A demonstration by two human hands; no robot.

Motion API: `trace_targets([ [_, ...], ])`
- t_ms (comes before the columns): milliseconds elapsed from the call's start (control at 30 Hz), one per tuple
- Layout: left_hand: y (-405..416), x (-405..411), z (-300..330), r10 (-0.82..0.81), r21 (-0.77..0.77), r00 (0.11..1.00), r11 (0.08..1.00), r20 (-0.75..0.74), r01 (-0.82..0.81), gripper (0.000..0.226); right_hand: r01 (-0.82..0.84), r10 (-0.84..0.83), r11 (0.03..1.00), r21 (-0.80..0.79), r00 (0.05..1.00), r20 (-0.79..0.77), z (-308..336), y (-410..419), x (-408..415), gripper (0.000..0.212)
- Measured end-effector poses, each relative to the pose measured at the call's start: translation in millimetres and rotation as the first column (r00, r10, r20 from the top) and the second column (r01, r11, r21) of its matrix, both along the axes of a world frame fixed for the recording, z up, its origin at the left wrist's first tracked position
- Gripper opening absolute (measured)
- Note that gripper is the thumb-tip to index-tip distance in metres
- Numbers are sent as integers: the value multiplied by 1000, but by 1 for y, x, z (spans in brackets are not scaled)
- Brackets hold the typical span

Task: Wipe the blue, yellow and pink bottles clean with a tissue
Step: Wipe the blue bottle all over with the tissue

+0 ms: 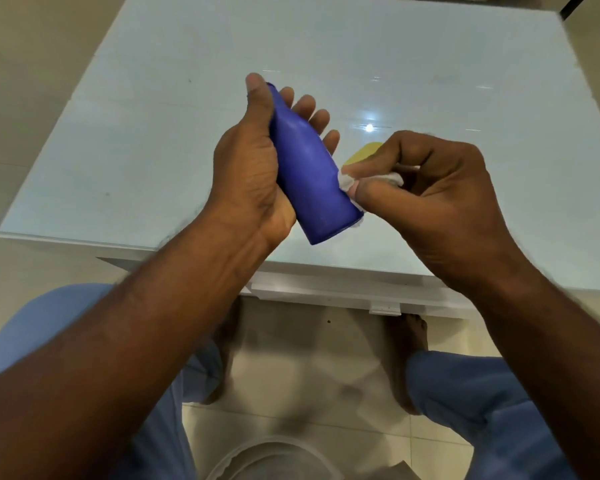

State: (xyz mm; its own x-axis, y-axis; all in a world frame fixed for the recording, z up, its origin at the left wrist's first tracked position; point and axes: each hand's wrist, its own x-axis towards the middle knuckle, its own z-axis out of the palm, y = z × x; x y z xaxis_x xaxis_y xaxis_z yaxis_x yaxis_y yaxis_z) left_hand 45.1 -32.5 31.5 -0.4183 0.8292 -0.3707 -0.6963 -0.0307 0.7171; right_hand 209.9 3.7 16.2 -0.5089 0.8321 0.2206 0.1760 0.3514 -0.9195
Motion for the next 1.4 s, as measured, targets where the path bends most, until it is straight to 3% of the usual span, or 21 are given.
trace_targets([
  [100, 1, -2, 0, -26, -39, 999, 999, 24, 27, 41, -41, 42, 999, -17, 998, 53, 3, 5, 7, 6],
  [167, 3, -1, 3, -155, -88, 987, 984, -33, 152, 41, -3, 1, 999, 35, 998, 61, 4, 6, 10, 7],
  [233, 2, 5, 4, -287, -145, 953, 951, -96, 272, 40, 76, -75, 995, 69, 997, -19, 4, 5, 8, 4],
  [300, 1, 11, 2, -306, -168, 946, 943, -107, 286, 39, 102, -97, 992, 68, 993, -70, 3, 4, 6, 2],
  [467, 13, 0, 0, -89, -77, 988, 992, 128, 100, 37, 93, -91, 993, 70, 995, -34, 0, 1, 3, 3],
  [667, 19, -12, -10, 86, -68, 960, 995, 265, -71, 35, 254, -240, 962, 98, 961, -135, 1, 0, 0, 5],
  [833, 22, -13, -12, 201, -52, 938, 980, 282, -194, 36, 269, -251, 957, 104, 955, -158, -5, -7, -6, 9],
  [967, 21, -17, -16, 286, -64, 921, 958, 266, -279, 37, 216, -210, 973, 85, 975, -77, -14, -16, -11, 4],
  [1067, 19, -17, -13, 266, -32, 934, 963, 239, -266, 40, 203, -198, 974, 100, 979, -58, -10, -14, -9, 5],
  [1200, 19, -9, -7, 217, 15, 959, 975, 180, -223, 36, 346, -327, 932, 109, 931, -162, -2, -5, -3, 10],
  [1400, 19, -16, -6, 280, -12, 949, 960, 148, -281, 30, 227, -222, 966, 124, 974, -55, -13, -17, -10, 5],
])
